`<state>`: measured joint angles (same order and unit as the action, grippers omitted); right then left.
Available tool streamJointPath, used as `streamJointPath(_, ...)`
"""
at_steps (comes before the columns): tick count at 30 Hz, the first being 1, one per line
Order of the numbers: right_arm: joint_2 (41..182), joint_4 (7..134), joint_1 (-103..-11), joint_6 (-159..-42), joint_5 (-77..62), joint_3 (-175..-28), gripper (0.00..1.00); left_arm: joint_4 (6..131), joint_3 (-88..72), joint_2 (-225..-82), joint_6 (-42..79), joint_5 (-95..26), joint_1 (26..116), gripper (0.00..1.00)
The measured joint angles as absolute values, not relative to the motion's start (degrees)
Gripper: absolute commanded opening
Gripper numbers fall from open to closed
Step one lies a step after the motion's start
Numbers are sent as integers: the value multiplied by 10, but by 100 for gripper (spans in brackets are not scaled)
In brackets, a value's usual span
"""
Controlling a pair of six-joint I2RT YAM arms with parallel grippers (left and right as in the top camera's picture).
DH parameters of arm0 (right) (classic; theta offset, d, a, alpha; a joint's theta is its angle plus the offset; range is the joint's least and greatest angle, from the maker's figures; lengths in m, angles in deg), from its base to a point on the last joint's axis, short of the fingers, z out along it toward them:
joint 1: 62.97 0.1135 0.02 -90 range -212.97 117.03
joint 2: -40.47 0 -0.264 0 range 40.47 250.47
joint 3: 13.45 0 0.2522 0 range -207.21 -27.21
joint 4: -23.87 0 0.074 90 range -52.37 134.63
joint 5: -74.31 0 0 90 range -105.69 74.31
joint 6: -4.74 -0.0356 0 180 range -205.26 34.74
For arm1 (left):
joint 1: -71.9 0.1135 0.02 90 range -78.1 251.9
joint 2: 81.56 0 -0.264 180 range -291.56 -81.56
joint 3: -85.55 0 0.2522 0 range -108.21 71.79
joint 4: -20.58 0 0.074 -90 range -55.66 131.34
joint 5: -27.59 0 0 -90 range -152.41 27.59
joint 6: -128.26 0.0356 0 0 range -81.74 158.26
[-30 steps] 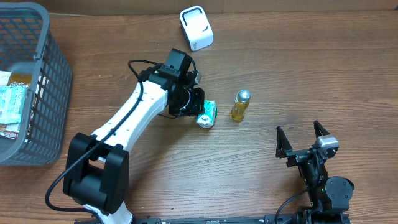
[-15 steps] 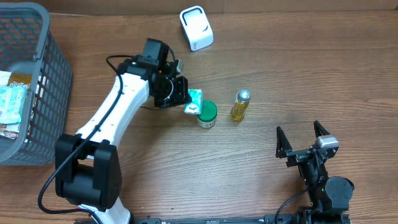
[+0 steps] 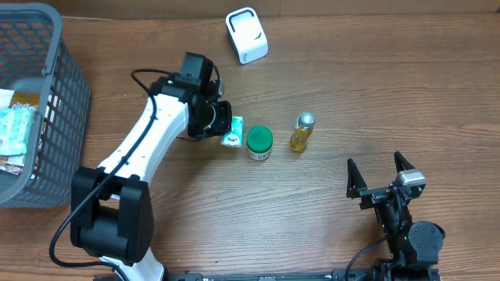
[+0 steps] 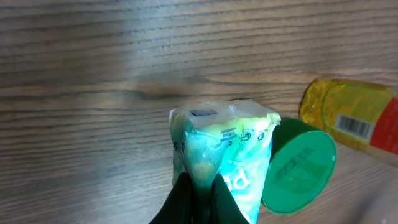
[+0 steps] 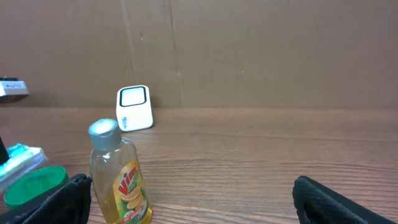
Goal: Scan the item barcode
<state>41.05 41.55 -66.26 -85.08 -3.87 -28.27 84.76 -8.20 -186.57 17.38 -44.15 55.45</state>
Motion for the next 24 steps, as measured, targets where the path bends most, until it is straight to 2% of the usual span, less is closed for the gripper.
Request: streamJointPath(24, 410, 415, -663, -851, -39, -283, 100, 809, -66, -1866, 172, -447, 490, 5)
